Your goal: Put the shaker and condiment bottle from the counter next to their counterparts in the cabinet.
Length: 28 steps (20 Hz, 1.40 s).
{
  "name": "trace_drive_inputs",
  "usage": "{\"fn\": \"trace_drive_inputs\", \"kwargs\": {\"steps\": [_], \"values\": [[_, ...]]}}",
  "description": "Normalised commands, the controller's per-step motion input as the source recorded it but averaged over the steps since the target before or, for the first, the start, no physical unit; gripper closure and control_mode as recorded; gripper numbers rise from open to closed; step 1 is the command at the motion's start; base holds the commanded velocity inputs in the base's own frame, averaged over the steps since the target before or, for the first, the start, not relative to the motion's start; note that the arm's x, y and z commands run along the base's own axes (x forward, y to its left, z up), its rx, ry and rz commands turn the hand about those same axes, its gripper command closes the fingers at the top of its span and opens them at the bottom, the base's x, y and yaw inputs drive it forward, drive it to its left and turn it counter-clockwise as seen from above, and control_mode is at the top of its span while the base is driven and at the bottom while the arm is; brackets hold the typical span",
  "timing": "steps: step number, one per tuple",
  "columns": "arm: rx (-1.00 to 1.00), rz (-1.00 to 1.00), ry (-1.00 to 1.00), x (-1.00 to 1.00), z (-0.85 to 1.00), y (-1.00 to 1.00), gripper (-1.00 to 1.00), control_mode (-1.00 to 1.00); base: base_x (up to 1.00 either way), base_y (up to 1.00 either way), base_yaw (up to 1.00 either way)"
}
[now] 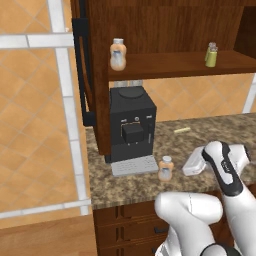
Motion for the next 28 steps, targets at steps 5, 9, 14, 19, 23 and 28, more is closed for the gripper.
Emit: {"fn": "trace_drive_inputs", "kwargs": {"steps": [5, 9, 14, 19, 23, 28], "values": [[0.05, 0.07, 0.00, 0.18, -0.22, 0.19, -1.00, -1.00, 0.00, 0.00, 0.00], [0.08, 0.08, 0.00, 0.27, -0.12, 0.14, -1.00, -1.00, 0.00, 0.00, 0.00], [0.09, 0.06, 0.00, 0.23, -0.11, 0.08, -1.00, -1.00, 0.00, 0.00, 0.00], [0.09, 0.08, 0.00, 0.06, -0.12, 0.03, -1.00, -1.00, 0.00, 0.00, 0.00], [0.09, 0.10, 0.01, 0.00, -0.16, 0.06, -1.00, -1.00, 0.00, 0.00, 0.00], [0.10, 0.07, 0.00, 0.01, -0.13, 0.10, -1.00, -1.00, 0.00, 0.00, 0.00]]}}
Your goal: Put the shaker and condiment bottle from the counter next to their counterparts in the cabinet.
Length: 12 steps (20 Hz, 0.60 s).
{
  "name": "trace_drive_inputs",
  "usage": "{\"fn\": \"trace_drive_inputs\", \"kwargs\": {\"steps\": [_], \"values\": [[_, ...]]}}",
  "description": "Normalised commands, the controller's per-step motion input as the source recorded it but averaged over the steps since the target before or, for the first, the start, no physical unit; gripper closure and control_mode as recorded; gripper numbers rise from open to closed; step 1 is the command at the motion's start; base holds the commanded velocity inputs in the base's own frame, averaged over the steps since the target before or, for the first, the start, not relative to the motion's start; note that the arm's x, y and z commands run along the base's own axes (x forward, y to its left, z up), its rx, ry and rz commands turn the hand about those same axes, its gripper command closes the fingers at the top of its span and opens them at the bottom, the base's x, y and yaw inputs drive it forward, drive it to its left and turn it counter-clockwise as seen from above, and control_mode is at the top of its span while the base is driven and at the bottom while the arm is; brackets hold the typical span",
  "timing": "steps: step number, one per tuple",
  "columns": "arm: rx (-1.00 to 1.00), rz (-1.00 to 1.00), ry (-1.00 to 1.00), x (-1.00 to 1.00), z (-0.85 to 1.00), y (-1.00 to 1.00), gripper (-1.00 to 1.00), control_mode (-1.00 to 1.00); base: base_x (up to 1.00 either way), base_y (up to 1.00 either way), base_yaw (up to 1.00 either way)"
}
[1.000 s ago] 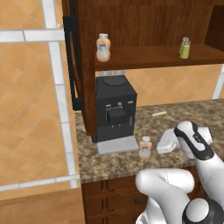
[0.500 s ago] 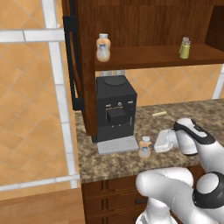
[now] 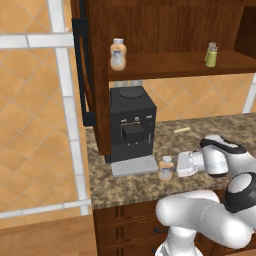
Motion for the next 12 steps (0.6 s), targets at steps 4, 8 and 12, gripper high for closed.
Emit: {"fn": "trace_drive_inputs", "kwargs": {"steps": [4, 8, 12], "values": [[0.10, 0.05, 0.02, 0.03, -0.11, 0.19, -1.00, -1.00, 0.00, 0.00, 0.00], [0.07, 0.03, 0.03, 0.01, -0.14, 0.28, 1.00, -1.00, 0.00, 0.00, 0.00], [0.00, 0.00, 0.18, 0.12, -0.12, 0.06, 1.00, -1.00, 0.00, 0.00, 0.00]]}}
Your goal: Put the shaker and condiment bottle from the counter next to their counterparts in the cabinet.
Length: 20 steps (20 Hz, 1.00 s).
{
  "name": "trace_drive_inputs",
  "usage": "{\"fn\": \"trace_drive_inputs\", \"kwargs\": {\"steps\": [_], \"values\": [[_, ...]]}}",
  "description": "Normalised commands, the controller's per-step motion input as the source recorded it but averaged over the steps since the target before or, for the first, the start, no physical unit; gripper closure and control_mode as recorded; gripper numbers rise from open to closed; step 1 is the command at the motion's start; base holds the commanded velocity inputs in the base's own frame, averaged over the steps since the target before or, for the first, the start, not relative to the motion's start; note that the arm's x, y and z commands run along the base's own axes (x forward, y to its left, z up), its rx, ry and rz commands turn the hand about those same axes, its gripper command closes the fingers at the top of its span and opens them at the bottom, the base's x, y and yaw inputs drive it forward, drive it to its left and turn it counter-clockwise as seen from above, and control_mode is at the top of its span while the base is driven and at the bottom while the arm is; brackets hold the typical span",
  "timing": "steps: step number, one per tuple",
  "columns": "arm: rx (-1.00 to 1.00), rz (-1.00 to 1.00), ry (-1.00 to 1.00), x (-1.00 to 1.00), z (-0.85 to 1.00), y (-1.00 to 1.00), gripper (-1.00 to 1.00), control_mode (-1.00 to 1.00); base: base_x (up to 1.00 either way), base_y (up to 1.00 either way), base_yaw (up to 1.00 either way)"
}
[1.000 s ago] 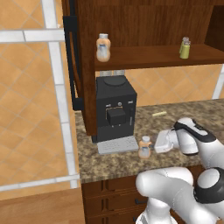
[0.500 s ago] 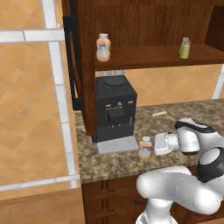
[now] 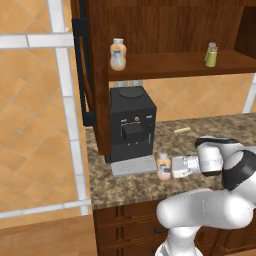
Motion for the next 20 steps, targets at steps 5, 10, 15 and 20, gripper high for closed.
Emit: {"fn": "trace_drive_inputs", "kwargs": {"steps": [5, 10, 15, 20], "values": [[0.02, 0.00, 0.07, 0.20, -0.06, 0.01, 1.00, -1.00, 0.00, 0.00, 0.00], [0.01, 0.00, -0.01, 0.06, 0.42, -0.34, 1.00, -1.00, 0.00, 0.00, 0.00], [0.00, 0.00, -0.03, 0.00, 0.83, -0.34, 1.00, -1.00, 0.00, 0.00, 0.00], [0.00, 0.00, -0.01, 0.00, 0.92, -0.13, 1.00, -1.00, 0.00, 0.00, 0.00]]}}
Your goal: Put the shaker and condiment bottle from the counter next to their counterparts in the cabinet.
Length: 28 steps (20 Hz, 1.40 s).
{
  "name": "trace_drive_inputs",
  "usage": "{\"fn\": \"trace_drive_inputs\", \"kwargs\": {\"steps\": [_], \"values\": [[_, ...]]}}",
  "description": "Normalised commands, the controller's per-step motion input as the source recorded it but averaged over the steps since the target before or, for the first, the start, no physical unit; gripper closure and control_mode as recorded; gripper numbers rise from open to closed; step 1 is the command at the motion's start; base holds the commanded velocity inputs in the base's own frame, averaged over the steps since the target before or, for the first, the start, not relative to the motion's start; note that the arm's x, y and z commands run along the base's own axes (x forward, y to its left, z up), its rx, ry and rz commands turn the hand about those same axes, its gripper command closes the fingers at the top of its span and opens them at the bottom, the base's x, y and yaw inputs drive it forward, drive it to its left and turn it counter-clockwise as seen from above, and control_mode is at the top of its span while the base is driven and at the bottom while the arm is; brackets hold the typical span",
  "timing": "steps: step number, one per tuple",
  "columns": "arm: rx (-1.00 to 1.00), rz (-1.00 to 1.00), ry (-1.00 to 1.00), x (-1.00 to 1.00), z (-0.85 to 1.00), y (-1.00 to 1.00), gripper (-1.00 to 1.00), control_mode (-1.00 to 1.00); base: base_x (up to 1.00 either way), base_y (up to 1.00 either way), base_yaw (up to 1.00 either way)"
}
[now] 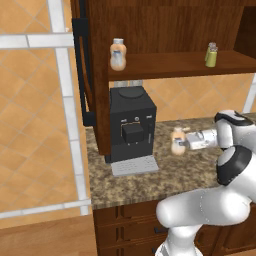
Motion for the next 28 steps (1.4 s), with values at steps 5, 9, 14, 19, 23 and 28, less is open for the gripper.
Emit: {"fn": "trace_drive_inputs", "kwargs": {"steps": [5, 9, 14, 19, 23, 28], "values": [[-0.01, 0.00, -0.11, -0.11, 0.80, -0.07, 1.00, -1.00, 0.00, 0.00, 0.00], [0.00, 0.00, -0.14, -0.33, 0.72, -0.18, 1.00, -1.00, 0.00, 0.00, 0.00], [0.00, 0.00, -0.10, -0.27, 0.66, -0.14, 1.00, -1.00, 0.00, 0.00, 0.00], [0.00, -0.02, -0.01, -0.03, 0.56, 0.00, 1.00, -1.00, 0.00, 0.00, 0.00], [0.00, -0.03, 0.00, 0.00, 0.52, 0.00, 1.00, -1.00, 0.00, 0.00, 0.00], [0.00, -0.04, 0.00, -0.02, 0.55, 0.00, 1.00, -1.00, 0.00, 0.00, 0.00]]}}
